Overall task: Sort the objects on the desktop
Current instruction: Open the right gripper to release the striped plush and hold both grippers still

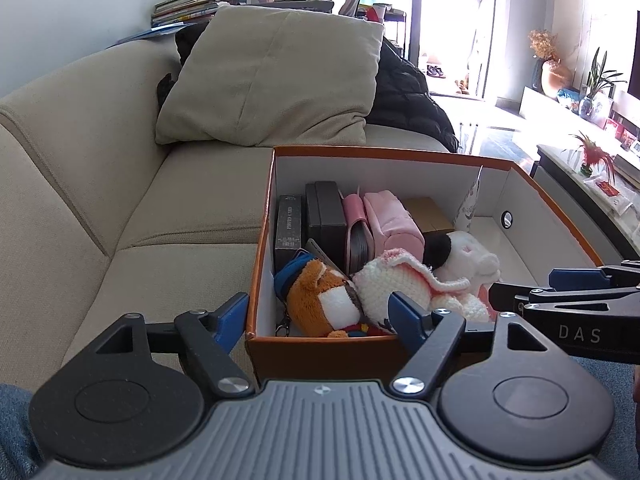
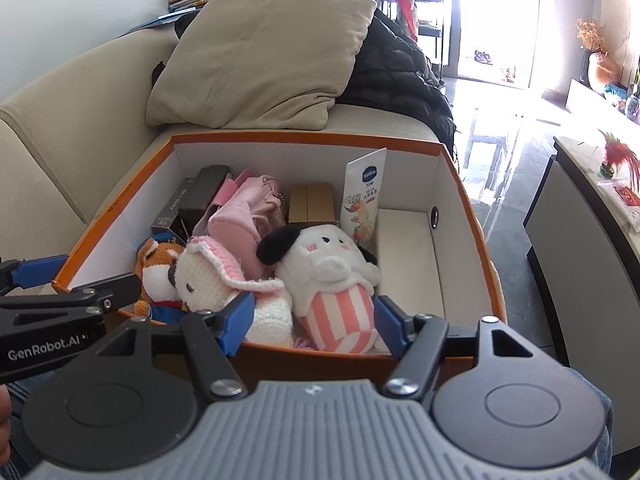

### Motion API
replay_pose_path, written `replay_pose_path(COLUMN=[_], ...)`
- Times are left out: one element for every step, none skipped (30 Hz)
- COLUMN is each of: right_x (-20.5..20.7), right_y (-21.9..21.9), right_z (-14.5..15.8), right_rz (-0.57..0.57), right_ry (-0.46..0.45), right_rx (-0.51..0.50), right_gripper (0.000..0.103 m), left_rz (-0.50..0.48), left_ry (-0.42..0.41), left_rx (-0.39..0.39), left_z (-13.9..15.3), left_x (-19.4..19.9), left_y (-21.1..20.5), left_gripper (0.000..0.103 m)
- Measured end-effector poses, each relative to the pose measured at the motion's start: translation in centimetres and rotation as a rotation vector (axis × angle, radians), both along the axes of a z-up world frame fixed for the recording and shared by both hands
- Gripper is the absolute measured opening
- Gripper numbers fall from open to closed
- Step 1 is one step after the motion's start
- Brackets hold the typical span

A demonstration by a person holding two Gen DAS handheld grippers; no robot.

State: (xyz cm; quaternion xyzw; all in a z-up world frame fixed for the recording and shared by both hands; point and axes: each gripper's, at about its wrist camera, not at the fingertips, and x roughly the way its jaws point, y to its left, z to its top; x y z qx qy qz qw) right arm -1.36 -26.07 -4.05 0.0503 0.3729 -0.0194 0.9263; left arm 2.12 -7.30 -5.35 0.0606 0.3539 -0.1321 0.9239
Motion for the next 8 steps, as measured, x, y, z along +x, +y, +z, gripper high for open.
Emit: replay_pose_path(right_x=[0.00, 0.02, 0.02, 0.02, 0.01, 0.02, 0.01, 0.01], right_y=[-0.01, -0.04, -0.06, -0.05, -0.05, -0.06, -0.08, -0.09], right_z=[0.00, 0.00, 0.00, -0.02, -0.02, -0.03, -0.03, -0.03], right_rz=[0.000, 0.001, 0.001, -0.001, -0.004, -0.006, -0.009, -0.011], right_ry=[0.000, 0.000, 0.000, 0.000, 0.001, 0.002, 0.003, 0.004], right_rx=[0.001, 0.001, 0.003, 0.004, 0.006, 0.009, 0.011, 0.013], right_gripper=[0.068, 0.068, 0.068, 0.069, 0.069, 0.069, 0.069, 0.069], left_rz=[0.001, 0.002, 0.002, 0.004, 0.005, 0.006, 0.007, 0.008], left_ry=[0.002, 0.003, 0.004, 0.006, 0.008, 0.009, 0.011, 0.014], left_rx=[-0.002, -0.003, -0.003, -0.005, -0.008, -0.010, -0.012, -0.015], left_z=[-0.01, -0.02, -0.02, -0.03, -0.03, -0.03, -0.01, 0.01], left_x=[0.00, 0.00, 0.02, 0.03, 0.03, 0.02, 0.02, 0.05], left_y=[0.02, 0.04, 0.00, 0.00, 0.03, 0.07, 0.07, 0.10], left_gripper=[0.089, 0.089, 0.089, 0.089, 0.089, 0.090, 0.090, 0.090])
